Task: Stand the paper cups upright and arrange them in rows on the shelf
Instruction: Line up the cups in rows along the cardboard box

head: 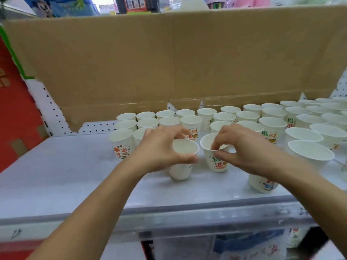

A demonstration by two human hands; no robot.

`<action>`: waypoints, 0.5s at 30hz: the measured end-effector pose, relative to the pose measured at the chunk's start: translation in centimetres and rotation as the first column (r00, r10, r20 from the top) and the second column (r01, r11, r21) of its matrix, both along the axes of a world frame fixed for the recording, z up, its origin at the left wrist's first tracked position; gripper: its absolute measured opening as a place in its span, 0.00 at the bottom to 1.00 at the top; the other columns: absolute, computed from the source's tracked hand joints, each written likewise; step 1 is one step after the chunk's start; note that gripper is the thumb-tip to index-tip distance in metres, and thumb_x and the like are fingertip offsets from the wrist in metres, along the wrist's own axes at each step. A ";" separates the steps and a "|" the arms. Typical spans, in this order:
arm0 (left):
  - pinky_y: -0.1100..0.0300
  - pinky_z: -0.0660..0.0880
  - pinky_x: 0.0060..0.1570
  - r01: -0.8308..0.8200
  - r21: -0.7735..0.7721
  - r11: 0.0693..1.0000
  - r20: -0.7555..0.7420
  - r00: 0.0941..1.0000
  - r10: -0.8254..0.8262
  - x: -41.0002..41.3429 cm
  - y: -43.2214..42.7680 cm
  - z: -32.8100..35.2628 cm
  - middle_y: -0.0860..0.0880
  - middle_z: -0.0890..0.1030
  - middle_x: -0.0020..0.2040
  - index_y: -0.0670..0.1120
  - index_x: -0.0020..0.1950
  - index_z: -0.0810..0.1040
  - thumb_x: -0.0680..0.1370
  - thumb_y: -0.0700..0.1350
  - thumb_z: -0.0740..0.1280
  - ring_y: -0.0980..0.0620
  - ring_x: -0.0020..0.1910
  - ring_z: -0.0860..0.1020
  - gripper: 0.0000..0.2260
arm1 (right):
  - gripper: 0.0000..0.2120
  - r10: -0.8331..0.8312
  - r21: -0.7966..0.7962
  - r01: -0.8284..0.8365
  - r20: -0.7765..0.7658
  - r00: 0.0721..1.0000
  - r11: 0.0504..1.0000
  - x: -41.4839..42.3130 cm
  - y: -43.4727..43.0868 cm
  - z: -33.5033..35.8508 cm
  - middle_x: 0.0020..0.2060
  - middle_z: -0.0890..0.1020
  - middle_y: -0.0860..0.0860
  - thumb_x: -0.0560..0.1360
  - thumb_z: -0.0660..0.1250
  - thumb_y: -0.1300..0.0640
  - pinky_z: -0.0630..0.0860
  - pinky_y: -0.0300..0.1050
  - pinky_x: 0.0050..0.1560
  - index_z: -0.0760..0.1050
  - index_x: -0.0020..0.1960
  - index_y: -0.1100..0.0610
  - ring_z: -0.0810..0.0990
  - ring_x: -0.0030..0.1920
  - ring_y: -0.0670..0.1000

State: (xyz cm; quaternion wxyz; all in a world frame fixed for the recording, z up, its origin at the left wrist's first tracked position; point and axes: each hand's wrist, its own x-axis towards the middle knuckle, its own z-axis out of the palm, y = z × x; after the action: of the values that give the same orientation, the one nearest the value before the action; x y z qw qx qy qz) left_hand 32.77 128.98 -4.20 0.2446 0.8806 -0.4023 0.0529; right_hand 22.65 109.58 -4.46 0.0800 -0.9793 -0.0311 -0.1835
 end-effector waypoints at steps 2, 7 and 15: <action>0.51 0.66 0.65 -0.016 0.035 0.999 -0.077 0.997 0.019 2.1 0.1 0.7 0.62 0.77 0.55 0.62 0.62 0.73 0.62 0.65 0.75 0.55 0.61 0.71 0.30 | 0.05 0.035 0.009 -0.035 0.002 0.999 0.999 1.3 0.3 0.3 0.45 0.76 0.46 0.75 0.67 0.49 0.71 0.48 0.50 0.80 0.48 0.49 0.71 0.49 0.47; 0.52 0.68 0.67 0.020 0.101 0.995 -0.187 0.982 -0.001 5.2 -0.2 1.6 0.60 0.76 0.61 0.61 0.63 0.71 0.62 0.62 0.77 0.57 0.64 0.72 0.32 | 0.04 0.043 0.051 -0.042 -0.014 0.999 0.998 3.8 0.6 0.9 0.41 0.77 0.44 0.74 0.68 0.54 0.75 0.51 0.49 0.81 0.46 0.50 0.77 0.46 0.48; 0.61 0.68 0.61 0.096 0.192 0.977 -0.163 0.984 -0.064 5.7 0.6 2.7 0.62 0.71 0.64 0.60 0.68 0.68 0.69 0.53 0.75 0.59 0.63 0.69 0.29 | 0.05 0.028 0.029 -0.026 -0.054 0.998 0.999 4.3 0.5 1.4 0.47 0.79 0.44 0.72 0.69 0.49 0.75 0.51 0.51 0.80 0.47 0.45 0.73 0.50 0.45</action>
State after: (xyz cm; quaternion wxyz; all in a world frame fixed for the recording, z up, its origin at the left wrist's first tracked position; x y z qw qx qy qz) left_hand 38.48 129.57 -1.48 0.1879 0.8851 -0.4204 -0.0668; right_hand 26.97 110.06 -3.07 0.0973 -0.9821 -0.0394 -0.1562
